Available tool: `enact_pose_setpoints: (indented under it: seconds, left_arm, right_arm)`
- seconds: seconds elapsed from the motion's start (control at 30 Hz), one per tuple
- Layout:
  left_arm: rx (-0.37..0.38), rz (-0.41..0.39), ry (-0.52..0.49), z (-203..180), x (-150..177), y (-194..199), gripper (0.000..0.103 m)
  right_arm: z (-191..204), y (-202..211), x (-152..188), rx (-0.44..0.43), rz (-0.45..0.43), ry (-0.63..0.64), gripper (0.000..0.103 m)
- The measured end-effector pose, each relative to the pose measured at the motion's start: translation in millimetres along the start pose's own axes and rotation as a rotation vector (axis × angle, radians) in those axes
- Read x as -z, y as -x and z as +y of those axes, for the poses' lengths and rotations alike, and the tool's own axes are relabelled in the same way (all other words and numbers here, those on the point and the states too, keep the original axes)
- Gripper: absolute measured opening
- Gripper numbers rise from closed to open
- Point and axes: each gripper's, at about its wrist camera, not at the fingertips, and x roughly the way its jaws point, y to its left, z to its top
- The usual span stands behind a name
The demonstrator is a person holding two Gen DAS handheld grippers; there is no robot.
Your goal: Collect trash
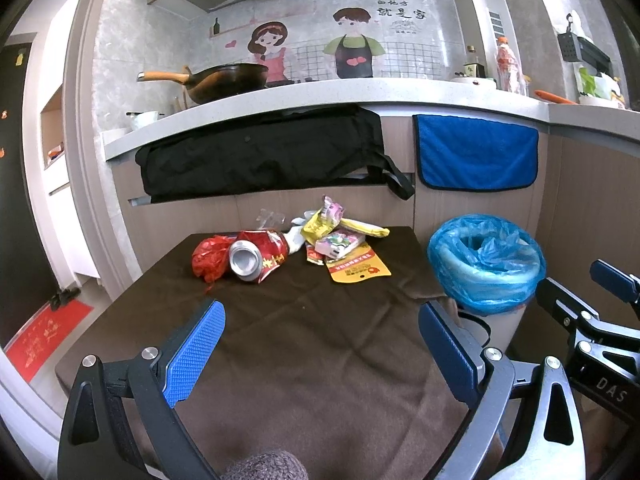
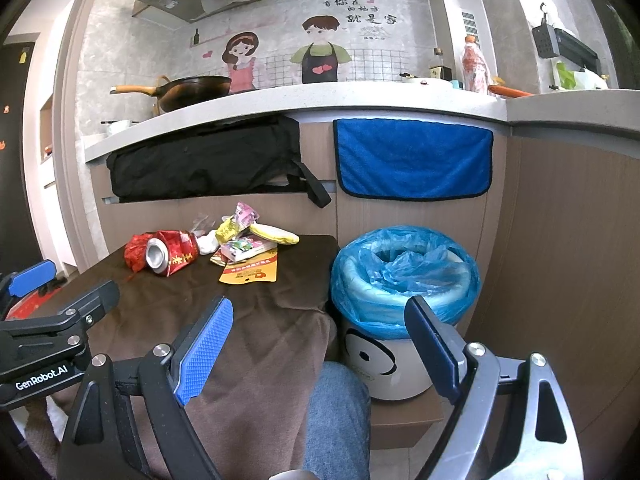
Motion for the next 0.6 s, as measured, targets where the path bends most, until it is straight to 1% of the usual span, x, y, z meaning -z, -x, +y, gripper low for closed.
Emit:
enact_pose_setpoints:
  seconds: [0.6]
  left_arm:
    - [0.000, 0.004, 0.000, -6.3, 2.3, -1.6, 0.097]
  right_arm:
    - [-1.5, -0.9, 0.6, -0.002, 0.001, -0.007, 0.086]
